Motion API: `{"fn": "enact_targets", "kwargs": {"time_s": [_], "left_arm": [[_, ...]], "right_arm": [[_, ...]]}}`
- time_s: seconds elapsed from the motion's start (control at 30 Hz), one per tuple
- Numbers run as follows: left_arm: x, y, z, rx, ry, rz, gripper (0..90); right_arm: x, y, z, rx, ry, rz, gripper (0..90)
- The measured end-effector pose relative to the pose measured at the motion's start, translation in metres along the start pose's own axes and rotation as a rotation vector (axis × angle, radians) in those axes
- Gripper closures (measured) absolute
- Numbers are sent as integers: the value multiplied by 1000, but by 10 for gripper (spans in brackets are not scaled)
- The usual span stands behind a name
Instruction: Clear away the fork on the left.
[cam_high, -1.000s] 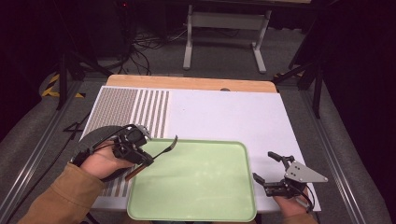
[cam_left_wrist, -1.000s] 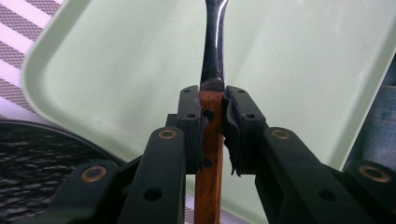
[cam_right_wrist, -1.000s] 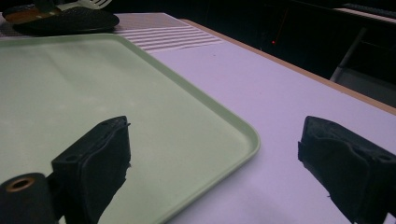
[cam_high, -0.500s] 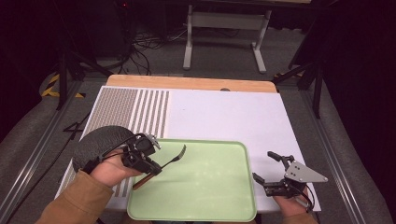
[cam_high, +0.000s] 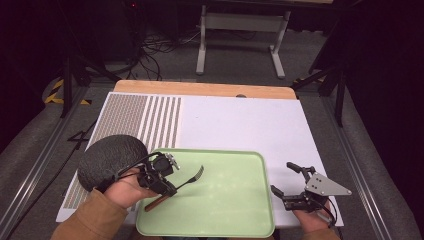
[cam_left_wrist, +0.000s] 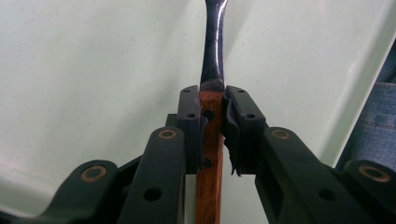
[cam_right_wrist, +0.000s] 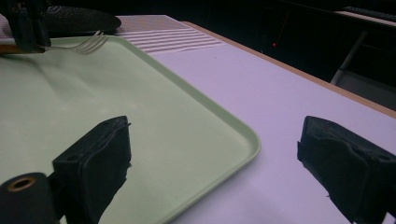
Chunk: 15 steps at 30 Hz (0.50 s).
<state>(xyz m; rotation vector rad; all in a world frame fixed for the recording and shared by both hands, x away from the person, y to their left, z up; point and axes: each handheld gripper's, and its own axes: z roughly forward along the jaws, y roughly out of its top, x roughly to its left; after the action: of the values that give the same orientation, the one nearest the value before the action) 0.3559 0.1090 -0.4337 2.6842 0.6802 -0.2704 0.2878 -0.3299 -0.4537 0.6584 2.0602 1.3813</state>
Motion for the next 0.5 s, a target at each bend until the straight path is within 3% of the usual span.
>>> {"fn": "enact_targets", "kwargs": {"time_s": [0.5], "left_arm": [[-5, 1, 14, 61, 11, -24, 772]], "right_arm": [[0, 0, -1, -1, 4, -2, 100]]}}
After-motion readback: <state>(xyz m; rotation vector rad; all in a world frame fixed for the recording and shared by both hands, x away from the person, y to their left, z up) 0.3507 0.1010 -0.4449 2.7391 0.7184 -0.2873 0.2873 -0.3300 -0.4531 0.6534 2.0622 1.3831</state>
